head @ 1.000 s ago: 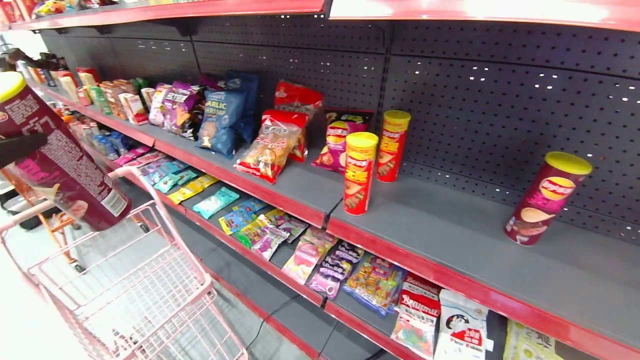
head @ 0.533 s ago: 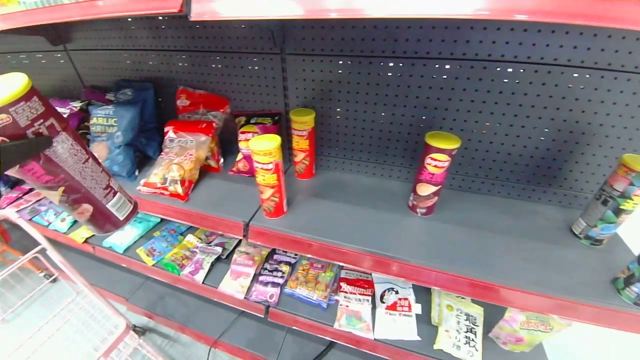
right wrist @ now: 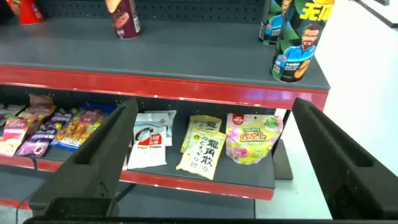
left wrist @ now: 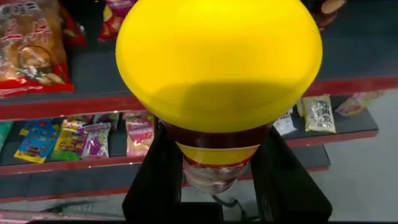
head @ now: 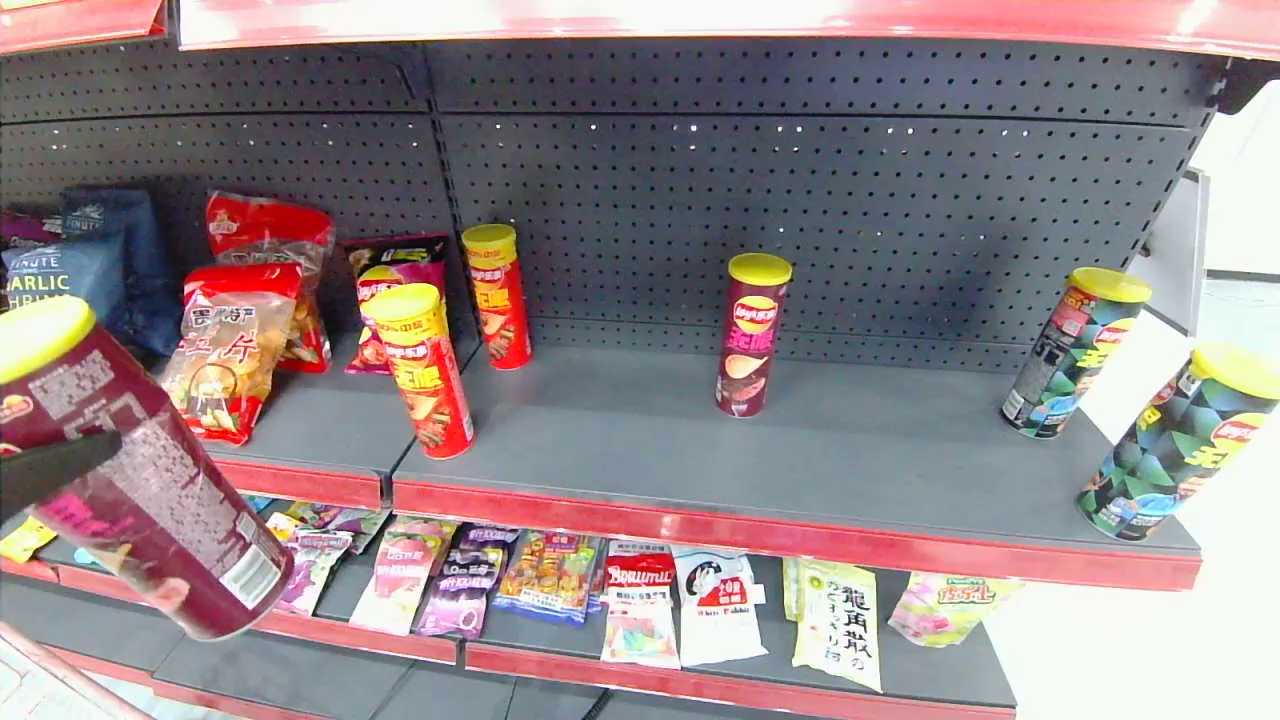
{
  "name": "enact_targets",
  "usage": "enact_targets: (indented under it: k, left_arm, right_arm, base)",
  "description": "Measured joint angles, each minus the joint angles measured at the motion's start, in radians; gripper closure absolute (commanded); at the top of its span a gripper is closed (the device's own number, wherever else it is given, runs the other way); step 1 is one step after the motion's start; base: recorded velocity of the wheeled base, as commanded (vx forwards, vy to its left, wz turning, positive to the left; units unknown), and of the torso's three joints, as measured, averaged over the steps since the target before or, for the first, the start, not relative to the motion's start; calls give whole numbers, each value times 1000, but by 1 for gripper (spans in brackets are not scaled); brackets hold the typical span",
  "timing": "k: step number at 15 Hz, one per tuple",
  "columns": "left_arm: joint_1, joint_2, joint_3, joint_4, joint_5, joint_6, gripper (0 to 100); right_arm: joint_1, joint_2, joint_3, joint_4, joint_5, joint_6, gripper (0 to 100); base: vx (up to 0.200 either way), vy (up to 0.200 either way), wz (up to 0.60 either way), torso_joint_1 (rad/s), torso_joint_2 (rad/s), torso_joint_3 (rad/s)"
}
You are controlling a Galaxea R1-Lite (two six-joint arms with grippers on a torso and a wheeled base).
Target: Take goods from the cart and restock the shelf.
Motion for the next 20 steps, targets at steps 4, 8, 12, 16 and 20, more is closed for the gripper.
enact_targets:
  k: [4, 8, 12, 16, 20]
  left_arm:
    - [-64, -70, 136, -34, -40, 30, 100]
    - [-102, -121, 201, -39, -73, 27, 100]
    - [-102, -165, 264, -51, -126, 40, 100]
    - [-93, -129, 275, -119, -78, 48, 100]
    - [-101, -110, 287, -118, -106, 49, 100]
  right_arm:
    - [0, 0, 0, 0, 1, -2, 0]
    - [14, 21, -3, 1, 41, -7, 0]
    - [41, 183, -138, 8, 97, -18, 0]
    - [92, 642, -319, -124, 116, -57, 0]
    - [229, 1134, -439, -377, 123, -46, 0]
  base:
    - [0, 0, 0, 0, 0, 0]
    - [0, 0, 0, 0, 0, 0]
    - [0, 0, 0, 0, 0, 0]
    - [0, 0, 0, 0, 0, 0]
    - [0, 0, 0, 0, 0, 0]
